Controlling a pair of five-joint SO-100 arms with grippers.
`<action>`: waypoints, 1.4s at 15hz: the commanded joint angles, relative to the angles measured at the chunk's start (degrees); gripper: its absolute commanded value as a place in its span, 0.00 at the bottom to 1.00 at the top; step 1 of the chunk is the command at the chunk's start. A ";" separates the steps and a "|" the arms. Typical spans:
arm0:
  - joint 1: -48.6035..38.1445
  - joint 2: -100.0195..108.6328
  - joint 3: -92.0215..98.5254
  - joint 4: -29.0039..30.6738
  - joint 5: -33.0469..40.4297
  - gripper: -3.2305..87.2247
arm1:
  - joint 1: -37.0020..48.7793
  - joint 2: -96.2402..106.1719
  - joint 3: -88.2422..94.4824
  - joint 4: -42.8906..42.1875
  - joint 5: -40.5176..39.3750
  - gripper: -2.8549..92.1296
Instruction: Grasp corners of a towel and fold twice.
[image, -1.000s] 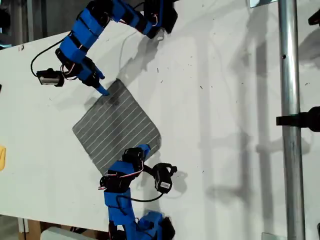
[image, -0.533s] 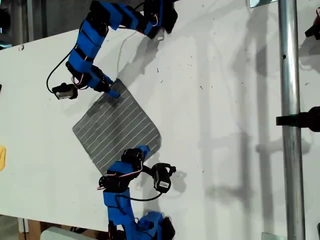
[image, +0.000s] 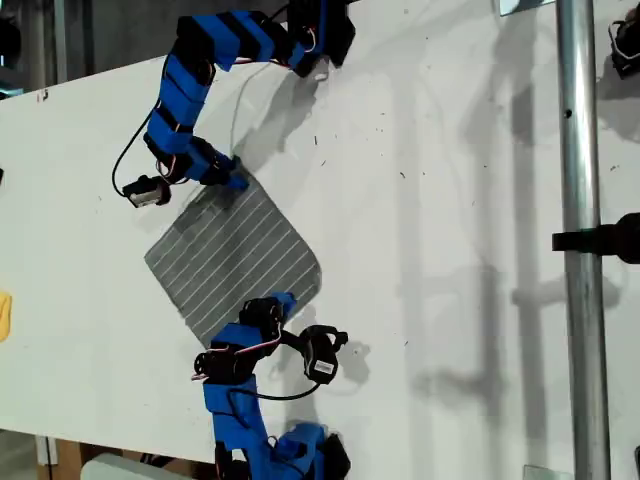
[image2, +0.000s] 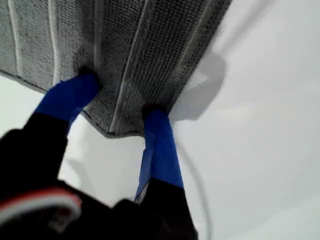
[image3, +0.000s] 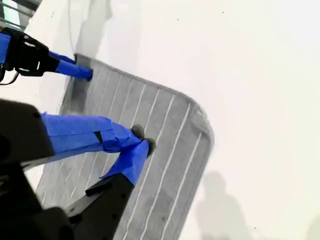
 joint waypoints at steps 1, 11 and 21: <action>-1.67 0.97 -1.76 0.79 0.26 0.00 | 0.35 -0.18 -1.14 -1.85 -0.70 0.09; -1.67 -4.66 -10.37 -0.70 13.97 0.35 | -2.11 -0.26 -1.32 -1.85 0.09 0.03; -7.65 -26.54 -22.59 -0.70 27.77 0.35 | -2.02 -0.26 -1.32 -1.85 0.18 0.03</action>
